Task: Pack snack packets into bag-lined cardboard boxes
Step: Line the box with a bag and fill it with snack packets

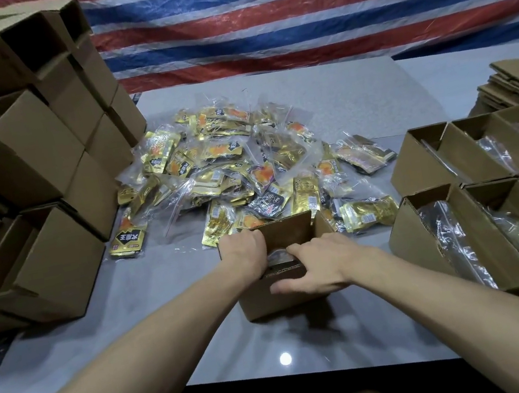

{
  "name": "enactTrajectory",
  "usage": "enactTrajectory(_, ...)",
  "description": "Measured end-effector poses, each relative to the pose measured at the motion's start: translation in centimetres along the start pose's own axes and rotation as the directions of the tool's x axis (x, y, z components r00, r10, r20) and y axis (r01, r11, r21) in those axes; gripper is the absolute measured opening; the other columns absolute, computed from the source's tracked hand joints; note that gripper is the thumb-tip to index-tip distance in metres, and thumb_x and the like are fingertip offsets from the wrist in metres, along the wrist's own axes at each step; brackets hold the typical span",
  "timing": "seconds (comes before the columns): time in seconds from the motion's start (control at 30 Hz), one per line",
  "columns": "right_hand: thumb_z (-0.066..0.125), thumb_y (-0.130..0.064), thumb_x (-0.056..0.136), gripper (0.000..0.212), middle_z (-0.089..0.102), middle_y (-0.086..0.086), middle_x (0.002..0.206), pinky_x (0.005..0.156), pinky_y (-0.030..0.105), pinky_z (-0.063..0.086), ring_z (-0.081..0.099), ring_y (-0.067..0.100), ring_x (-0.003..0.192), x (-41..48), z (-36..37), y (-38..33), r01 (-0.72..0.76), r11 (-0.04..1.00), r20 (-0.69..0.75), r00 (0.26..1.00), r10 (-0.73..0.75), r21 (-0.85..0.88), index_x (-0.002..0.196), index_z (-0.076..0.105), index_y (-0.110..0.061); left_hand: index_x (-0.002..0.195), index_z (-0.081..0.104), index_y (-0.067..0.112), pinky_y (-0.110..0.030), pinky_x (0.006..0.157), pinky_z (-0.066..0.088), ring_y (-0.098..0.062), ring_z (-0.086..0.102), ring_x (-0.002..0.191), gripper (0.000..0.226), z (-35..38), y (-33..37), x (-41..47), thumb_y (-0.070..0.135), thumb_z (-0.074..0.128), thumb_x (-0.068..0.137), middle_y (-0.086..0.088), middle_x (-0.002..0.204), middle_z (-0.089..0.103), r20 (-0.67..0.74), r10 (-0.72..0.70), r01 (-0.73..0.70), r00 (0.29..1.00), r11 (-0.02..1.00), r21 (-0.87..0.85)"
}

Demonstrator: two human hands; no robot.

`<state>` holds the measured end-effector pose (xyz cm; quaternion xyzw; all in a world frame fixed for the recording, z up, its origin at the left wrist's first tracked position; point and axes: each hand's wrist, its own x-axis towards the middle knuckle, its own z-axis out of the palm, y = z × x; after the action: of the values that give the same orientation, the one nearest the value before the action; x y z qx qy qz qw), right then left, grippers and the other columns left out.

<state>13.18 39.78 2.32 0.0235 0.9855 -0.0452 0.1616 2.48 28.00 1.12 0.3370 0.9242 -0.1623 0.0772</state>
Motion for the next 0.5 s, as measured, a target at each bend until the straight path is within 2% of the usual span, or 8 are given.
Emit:
enactTrajectory(0.07, 0.030, -0.100, 0.066, 0.095, 0.070, 0.006, 0.110, 0.073, 0.038, 0.035, 0.065, 0.031, 0.102, 0.4, -0.1, 0.2, 0.010, 1.000, 0.039, 0.999, -0.009, -0.025, 0.114, 0.053, -0.022, 0.113, 0.063, 0.014, -0.031, 0.070, 0.039, -0.024, 0.067, 0.105, 0.017, -0.1, 0.2, -0.3, 0.013, 0.054, 0.099, -0.003, 0.114, 0.068, -0.043, 0.004, -0.003, 0.999, 1.000, 0.014)
enactTrajectory(0.2, 0.044, -0.084, 0.081, 0.079, 0.068, 0.011, 0.116, 0.072, 0.038, 0.035, 0.064, 0.034, 0.106, 0.9, 0.4, -0.2, -0.019, 0.997, 0.059, 0.998, 0.023, -0.079, 0.121, 0.052, -0.016, 0.102, 0.066, 0.014, -0.033, 0.063, 0.039, -0.027, 0.069, 0.098, 0.012, -0.3, 0.3, -1.3, 0.015, 0.055, 0.100, -0.004, 0.106, 0.069, -0.144, 0.028, -0.030, 0.989, 0.999, -0.014)
enactTrajectory(0.3, 0.044, -0.082, 0.084, 0.075, 0.068, 0.011, 0.114, 0.070, 0.038, 0.035, 0.065, 0.034, 0.104, 1.1, 0.7, -0.2, -0.048, 0.996, 0.038, 0.998, 0.051, -0.070, 0.118, 0.055, -0.016, 0.106, 0.062, 0.012, -0.036, 0.073, 0.039, -0.031, 0.062, 0.106, 0.017, -0.3, -0.5, -2.4, 0.019, 0.047, 0.102, -0.009, 0.112, 0.065, -0.272, 0.072, -0.089, 0.960, 0.995, -0.052)
enactTrajectory(0.37, 0.043, -0.082, 0.084, 0.074, 0.067, 0.011, 0.113, 0.071, 0.038, 0.037, 0.064, 0.033, 0.103, 1.3, 0.6, -0.2, -0.061, 0.997, 0.044, 0.997, 0.063, -0.052, 0.115, 0.057, -0.017, 0.110, 0.059, 0.012, -0.037, 0.085, 0.041, -0.031, 0.056, 0.109, 0.021, 0.0, -1.4, -3.2, 0.025, 0.044, 0.102, -0.010, 0.117, 0.057, -0.357, 0.166, -0.203, 0.919, 0.977, -0.070)
enactTrajectory(0.43, 0.045, -0.082, 0.083, 0.076, 0.060, 0.011, 0.118, 0.078, 0.040, 0.041, 0.060, 0.032, 0.109, 1.3, 0.4, -0.3, -0.071, 0.997, 0.047, 0.996, 0.072, -0.025, 0.120, 0.058, -0.017, 0.105, 0.061, 0.009, -0.039, 0.086, 0.043, -0.031, 0.057, 0.104, 0.024, 0.2, -2.3, -3.8, 0.028, 0.046, 0.102, -0.011, 0.113, 0.056, -0.416, 0.295, -0.383, 0.860, 0.912, -0.145)
enactTrajectory(0.5, 0.048, -0.079, 0.084, 0.078, 0.051, 0.012, 0.121, 0.088, 0.041, 0.044, 0.054, 0.032, 0.115, 1.4, 0.2, -0.3, -0.080, 0.997, 0.062, 0.995, 0.080, 0.001, 0.127, 0.058, -0.015, 0.110, 0.062, 0.010, -0.039, 0.086, 0.046, -0.028, 0.060, 0.104, 0.041, 0.3, -2.9, -4.5, 0.043, 0.039, 0.104, -0.008, 0.115, 0.060, -0.312, 0.363, -0.455, 0.878, 0.834, -0.312)
